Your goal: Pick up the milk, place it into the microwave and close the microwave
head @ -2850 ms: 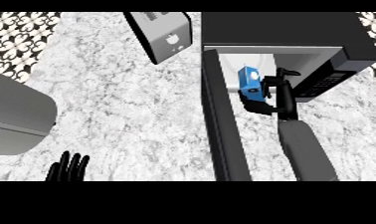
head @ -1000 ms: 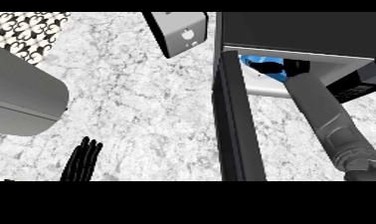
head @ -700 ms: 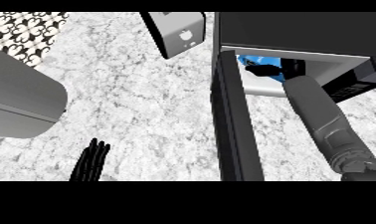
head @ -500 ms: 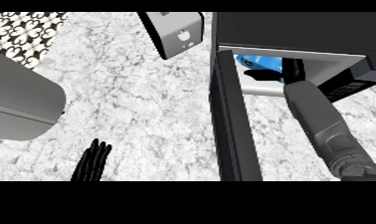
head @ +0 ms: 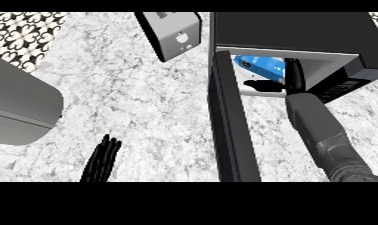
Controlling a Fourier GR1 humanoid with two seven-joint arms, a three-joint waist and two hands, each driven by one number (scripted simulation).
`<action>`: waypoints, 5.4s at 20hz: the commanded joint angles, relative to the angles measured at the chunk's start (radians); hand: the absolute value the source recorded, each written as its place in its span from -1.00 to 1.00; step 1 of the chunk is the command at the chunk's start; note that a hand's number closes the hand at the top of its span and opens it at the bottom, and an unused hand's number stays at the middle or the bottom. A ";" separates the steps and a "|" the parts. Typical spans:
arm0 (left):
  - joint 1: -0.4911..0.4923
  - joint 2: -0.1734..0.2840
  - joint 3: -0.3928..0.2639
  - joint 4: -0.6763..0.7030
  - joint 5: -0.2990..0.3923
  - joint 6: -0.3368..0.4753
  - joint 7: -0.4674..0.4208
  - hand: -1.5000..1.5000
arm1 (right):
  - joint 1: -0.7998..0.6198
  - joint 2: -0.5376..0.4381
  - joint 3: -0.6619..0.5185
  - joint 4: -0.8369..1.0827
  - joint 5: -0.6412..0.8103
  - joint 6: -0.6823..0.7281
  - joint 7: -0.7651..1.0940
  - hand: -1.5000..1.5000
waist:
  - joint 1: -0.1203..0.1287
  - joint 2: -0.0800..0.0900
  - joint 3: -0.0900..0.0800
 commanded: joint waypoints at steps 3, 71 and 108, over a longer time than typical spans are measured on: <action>-0.056 -0.039 -0.006 0.057 -0.020 0.010 0.021 -1.00 | 0.137 -0.051 -0.015 0.007 -0.024 0.154 -0.116 -1.00 | -0.043 -0.001 0.004; -0.976 -0.350 -0.421 0.750 0.111 0.351 0.249 1.00 | 1.070 -0.221 0.131 -1.477 -0.755 0.950 0.349 -1.00 | -0.272 0.017 -0.011; -1.283 -0.350 -0.356 0.972 0.430 0.510 0.049 -1.00 | 0.899 -0.371 0.125 -1.526 -1.039 1.034 0.521 -1.00 | -0.446 0.074 -0.004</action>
